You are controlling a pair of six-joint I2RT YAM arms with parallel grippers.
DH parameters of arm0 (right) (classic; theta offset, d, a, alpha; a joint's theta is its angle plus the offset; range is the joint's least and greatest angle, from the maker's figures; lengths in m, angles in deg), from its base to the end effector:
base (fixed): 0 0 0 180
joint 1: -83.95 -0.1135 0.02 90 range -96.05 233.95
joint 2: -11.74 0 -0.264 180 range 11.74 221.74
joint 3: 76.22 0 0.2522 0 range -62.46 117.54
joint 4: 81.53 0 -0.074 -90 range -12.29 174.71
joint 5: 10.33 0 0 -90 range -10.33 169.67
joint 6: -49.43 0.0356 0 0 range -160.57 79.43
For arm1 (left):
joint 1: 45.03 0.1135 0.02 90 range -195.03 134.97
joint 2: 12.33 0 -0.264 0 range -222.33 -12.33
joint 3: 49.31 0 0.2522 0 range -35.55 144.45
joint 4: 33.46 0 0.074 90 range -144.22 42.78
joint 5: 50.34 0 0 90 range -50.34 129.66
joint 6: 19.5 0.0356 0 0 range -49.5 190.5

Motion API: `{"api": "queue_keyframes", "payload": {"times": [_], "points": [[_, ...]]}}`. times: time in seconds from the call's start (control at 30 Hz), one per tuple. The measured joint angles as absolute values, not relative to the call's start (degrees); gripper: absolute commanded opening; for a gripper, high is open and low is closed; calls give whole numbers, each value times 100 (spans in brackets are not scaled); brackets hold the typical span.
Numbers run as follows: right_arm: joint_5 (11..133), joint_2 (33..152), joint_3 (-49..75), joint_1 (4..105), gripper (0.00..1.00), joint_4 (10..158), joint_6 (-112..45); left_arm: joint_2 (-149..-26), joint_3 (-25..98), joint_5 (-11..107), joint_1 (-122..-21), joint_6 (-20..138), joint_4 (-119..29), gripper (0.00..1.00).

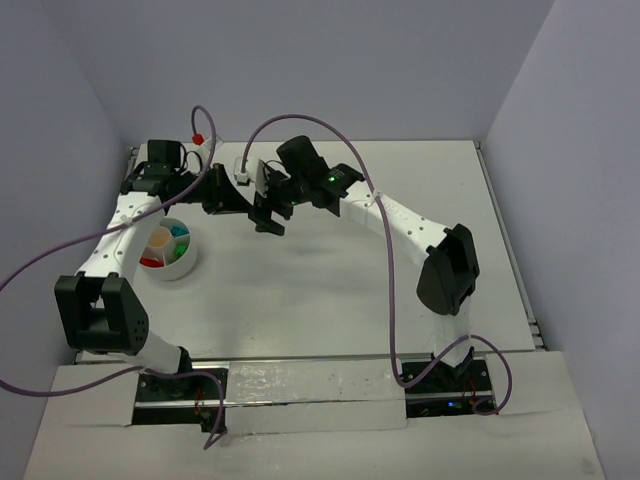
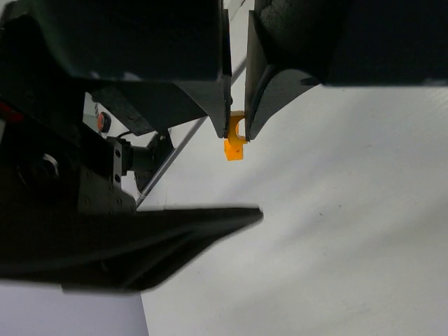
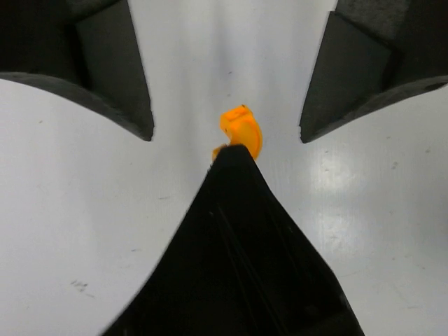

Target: Sort the legos into containers by color

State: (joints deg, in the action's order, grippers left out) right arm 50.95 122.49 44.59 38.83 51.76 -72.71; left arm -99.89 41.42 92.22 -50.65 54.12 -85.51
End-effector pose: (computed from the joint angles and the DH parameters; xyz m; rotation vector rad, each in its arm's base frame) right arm 0.3028 0.3283 0.3416 -1.5820 1.5299 0.6792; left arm 0.3191 -0.0598 0.3192 0.2093 2.3396 -1.2849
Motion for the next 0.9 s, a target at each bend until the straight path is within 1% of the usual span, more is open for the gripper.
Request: {"api": "queue_keyframes", "payload": {"times": [0.03,0.17,0.3,0.47,0.73,0.9], "points": [[5128,12225,4365,3891,99,5291,-7262,-9961,4142,9219,-4992,5449,-8557,0],[5204,12039,3796,4006,100,5554,-7191,-9913,4170,9047,-4466,5733,-8665,0],[5226,11910,3380,4284,100,5680,-7114,-9924,4460,8408,-3889,6386,-9084,0],[5302,11743,2976,4718,100,5762,-7047,-9866,4941,7604,-3479,7297,-9659,0],[5380,11688,2816,5185,100,5766,-7022,-9652,4983,6407,-2730,8098,-10345,0],[5372,11688,2815,5211,100,5766,-7022,-9658,4983,6008,-2642,8172,-10474,0]]}}
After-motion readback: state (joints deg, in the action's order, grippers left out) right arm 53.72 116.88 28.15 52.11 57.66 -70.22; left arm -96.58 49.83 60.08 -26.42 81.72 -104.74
